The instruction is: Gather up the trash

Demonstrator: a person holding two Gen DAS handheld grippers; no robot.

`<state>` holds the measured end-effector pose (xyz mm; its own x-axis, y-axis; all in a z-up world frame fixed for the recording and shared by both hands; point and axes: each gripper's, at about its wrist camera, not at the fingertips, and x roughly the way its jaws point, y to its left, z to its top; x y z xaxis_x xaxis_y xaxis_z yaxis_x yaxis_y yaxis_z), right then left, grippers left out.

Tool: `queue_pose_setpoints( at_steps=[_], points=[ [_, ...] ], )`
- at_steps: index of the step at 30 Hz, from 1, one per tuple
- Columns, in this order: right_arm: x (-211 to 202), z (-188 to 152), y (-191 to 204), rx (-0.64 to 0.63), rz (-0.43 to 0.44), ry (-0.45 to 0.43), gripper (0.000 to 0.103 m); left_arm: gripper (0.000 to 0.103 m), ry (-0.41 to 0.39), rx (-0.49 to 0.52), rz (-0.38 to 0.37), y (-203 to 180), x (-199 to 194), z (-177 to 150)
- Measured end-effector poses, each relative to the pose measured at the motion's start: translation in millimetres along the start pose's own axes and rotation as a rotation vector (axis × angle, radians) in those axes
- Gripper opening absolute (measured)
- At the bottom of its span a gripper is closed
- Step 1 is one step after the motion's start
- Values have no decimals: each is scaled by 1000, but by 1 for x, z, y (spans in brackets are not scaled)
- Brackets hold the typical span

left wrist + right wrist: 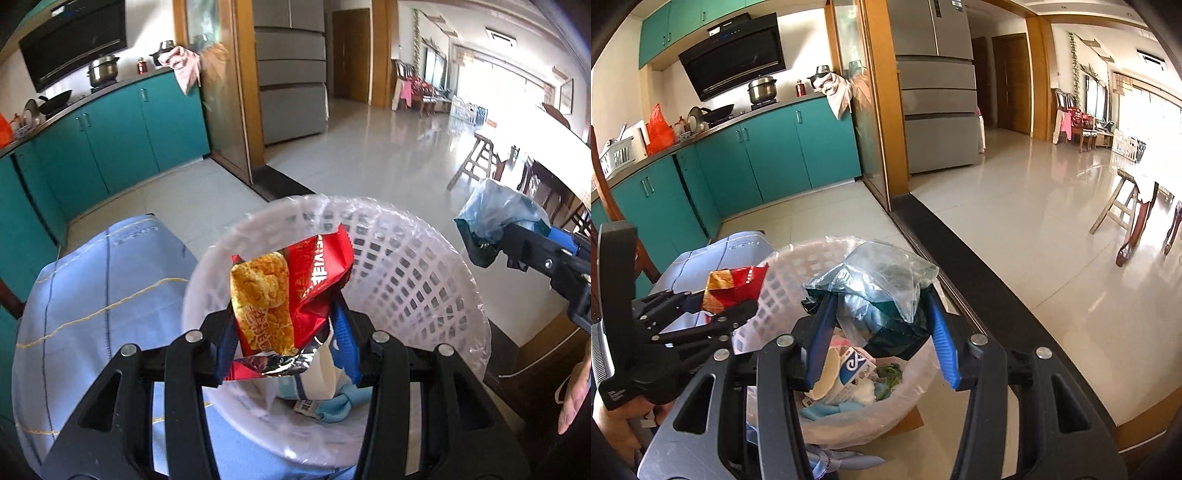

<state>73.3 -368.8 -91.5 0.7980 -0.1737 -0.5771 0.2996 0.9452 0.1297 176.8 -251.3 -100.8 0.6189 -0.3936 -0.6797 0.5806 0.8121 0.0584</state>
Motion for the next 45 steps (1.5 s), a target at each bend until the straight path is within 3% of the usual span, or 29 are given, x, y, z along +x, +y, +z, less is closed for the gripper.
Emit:
queue_pose_setpoints(
  at_steps=[5,7,9,12,20,28,31,33,36,45],
  points=[
    [7,-1,-4,8,-1,9,50,55,19,21,-19,-11,9,2],
    [9,1,-5,10,-1,12,50,74,24,25,-39,-12,13,1],
    [14,4,-3,15,0,16,50,86,26,21,-41,-12,13,1],
    [17,4,-2,16,5,22,50,91,25,18,-23,-9,12,1],
    [23,0,5,2,34,40,50,93,-4,-37,68,22,-15,-4],
    [39,2,36,-54,65,75,50,96,-62,-141,174,66,-70,-21],
    [55,-2,47,-83,42,150,62,98,-95,-152,205,77,-92,-27],
    [58,-5,53,-90,8,163,83,99,-110,-162,223,85,-104,-31],
    [49,-8,59,-78,-1,140,92,100,-126,-190,243,97,-117,-37],
    [5,-8,70,-36,10,64,98,100,-147,-238,319,120,-155,-59]
  ],
)
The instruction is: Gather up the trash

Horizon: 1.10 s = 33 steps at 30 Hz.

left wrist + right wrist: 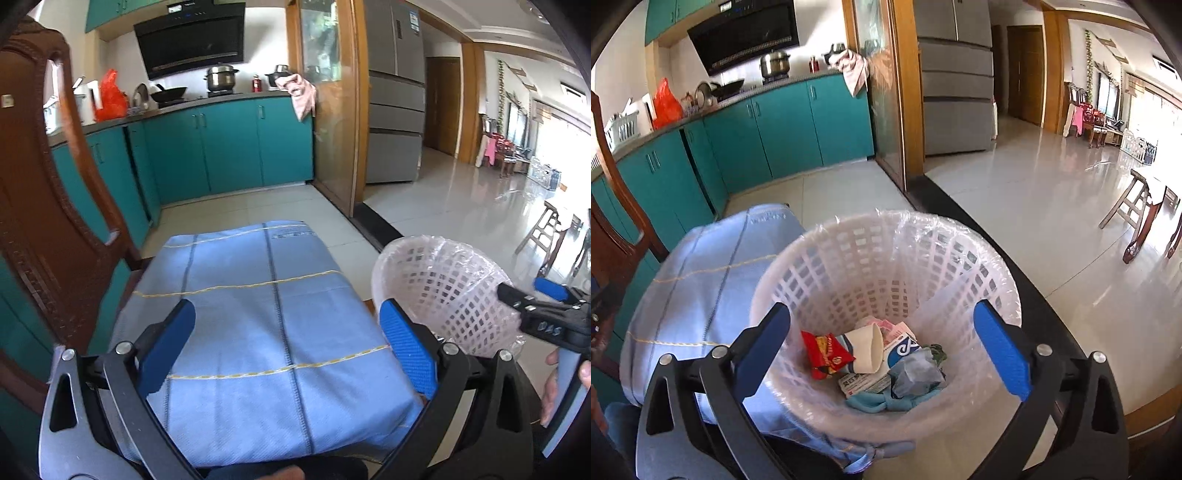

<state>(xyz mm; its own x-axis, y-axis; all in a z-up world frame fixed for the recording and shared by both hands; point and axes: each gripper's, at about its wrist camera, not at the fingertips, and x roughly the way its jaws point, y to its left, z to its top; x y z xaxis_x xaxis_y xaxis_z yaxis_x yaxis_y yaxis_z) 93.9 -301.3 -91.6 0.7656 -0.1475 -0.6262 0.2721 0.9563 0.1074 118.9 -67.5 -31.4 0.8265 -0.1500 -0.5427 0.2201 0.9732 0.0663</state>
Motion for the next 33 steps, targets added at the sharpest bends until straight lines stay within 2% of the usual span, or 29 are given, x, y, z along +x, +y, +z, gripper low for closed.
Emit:
queue_pose_setpoints(
  at_steps=[8,15,26,33],
  points=[
    [-65,-11,33,-79,-13,-137,100,100,-29,-30,22,19,-39,-12],
    [-107,-27,48,-113,13,-208,100,100,-86,-55,29,27,-84,-25],
    [-150,-37,51,-124,13,-295,100,100,-127,-69,37,31,-123,-33],
    [-161,-41,56,-132,40,-337,100,100,-154,-54,54,29,-138,-33]
  ],
)
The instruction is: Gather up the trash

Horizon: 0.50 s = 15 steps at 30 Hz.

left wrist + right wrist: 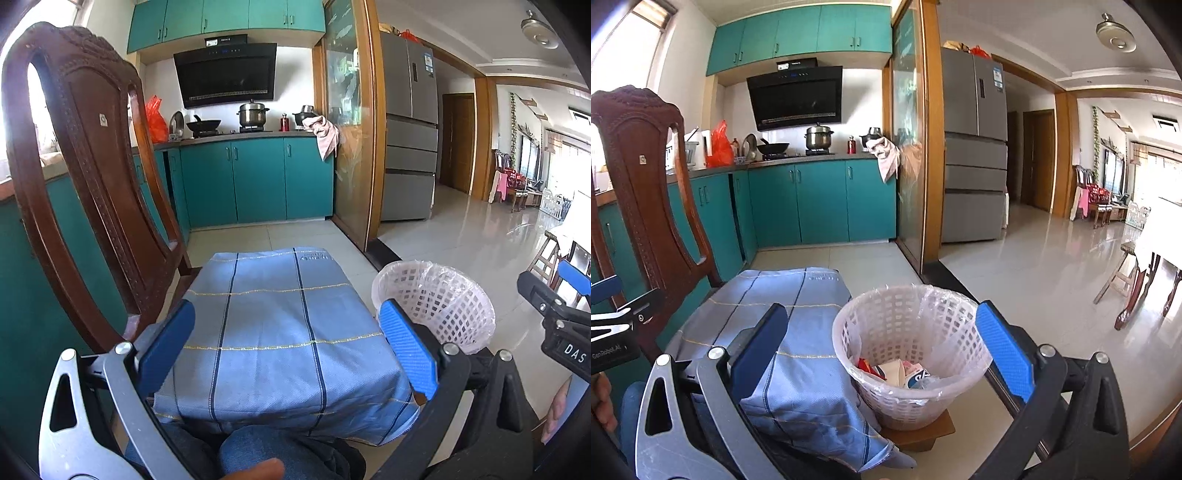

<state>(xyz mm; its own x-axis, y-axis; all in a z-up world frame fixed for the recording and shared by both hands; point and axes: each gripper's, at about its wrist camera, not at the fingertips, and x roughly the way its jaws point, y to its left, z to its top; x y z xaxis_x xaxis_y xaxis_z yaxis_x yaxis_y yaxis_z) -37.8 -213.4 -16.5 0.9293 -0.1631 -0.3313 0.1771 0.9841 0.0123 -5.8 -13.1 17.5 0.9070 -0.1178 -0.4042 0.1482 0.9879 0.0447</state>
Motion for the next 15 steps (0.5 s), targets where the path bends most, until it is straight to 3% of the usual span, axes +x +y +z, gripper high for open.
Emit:
queue_pose_setpoints(
  at_steps=[15],
  points=[
    [-2,0,4,-10,8,0,100,100,-24,8,-7,-4,-8,-1]
  ],
)
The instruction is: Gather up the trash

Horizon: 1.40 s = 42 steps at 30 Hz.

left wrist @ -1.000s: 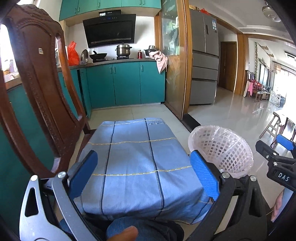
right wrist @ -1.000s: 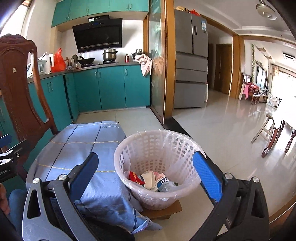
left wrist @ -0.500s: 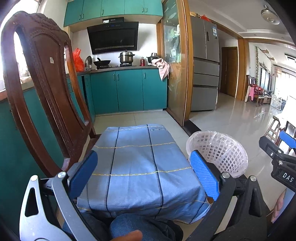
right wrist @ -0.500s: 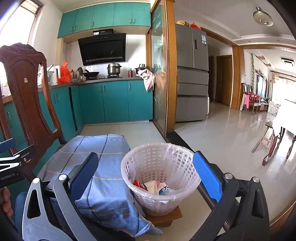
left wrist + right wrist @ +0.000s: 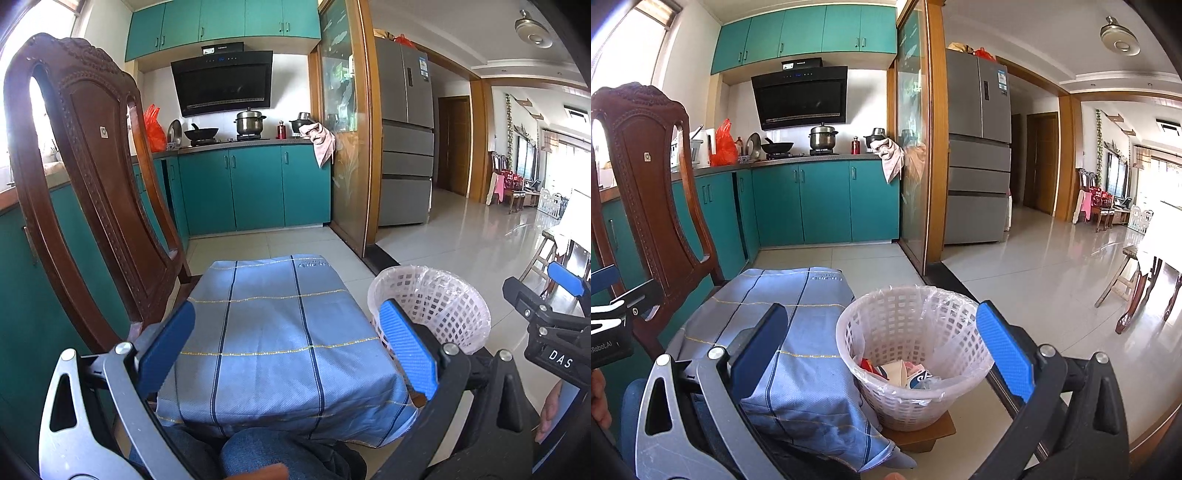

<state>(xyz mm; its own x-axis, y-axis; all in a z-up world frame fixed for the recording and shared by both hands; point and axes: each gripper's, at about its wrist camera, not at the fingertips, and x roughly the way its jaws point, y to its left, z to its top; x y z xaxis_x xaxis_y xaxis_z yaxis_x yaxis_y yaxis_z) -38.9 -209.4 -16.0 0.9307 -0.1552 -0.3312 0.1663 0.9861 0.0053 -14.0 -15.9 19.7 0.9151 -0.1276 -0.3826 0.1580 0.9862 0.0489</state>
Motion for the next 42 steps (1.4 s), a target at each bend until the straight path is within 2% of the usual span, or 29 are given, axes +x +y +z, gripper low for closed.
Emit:
queue_pose_setpoints(
  at_steps=[22,42],
  points=[
    [1,-2,3,-11,-5,5,100,100,0,-17,-3,4,2,-1],
    [7,-14,1,-4,-8,27,100,100,25,18,-13,-7,5,-3]
  ],
)
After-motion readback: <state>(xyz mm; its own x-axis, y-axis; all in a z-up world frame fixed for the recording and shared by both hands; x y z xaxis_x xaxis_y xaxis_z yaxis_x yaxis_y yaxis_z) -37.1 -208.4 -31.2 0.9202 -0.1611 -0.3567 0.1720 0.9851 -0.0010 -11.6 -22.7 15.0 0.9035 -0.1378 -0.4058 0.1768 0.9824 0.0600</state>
